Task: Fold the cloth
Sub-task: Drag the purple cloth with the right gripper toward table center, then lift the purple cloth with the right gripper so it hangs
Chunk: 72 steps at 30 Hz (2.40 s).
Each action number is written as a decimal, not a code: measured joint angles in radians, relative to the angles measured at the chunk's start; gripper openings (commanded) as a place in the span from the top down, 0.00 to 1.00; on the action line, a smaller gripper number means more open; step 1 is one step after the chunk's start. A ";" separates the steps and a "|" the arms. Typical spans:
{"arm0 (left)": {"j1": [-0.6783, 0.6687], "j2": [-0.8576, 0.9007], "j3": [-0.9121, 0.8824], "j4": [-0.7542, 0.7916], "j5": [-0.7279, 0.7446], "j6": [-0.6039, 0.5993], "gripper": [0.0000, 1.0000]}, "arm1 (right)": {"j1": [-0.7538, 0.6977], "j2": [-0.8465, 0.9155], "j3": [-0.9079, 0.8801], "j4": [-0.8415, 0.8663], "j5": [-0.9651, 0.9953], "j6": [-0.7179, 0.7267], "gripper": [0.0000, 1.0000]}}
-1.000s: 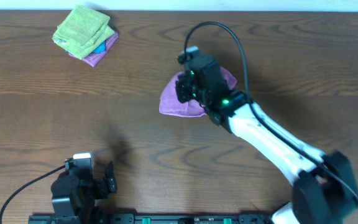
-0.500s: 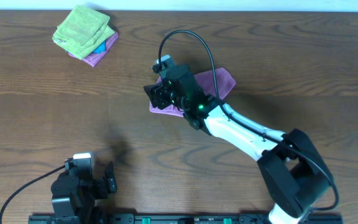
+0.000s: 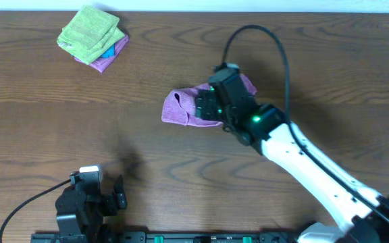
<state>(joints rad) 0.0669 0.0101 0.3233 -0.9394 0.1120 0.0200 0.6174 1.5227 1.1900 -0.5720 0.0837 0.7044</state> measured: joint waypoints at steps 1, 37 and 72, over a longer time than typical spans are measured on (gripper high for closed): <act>0.000 0.000 0.000 0.000 0.000 0.000 0.05 | -0.017 -0.005 0.002 -0.081 -0.006 0.039 0.29; 0.000 0.000 0.000 0.000 0.000 0.000 0.05 | -0.202 0.314 -0.192 0.210 -0.334 0.380 0.99; 0.000 0.000 -0.005 0.047 0.014 -0.011 0.05 | -0.221 -0.153 -0.198 -0.203 0.003 -0.125 0.99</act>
<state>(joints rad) 0.0669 0.0101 0.3183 -0.8925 0.1257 0.0093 0.3962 1.3697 0.9916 -0.7746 0.0864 0.5797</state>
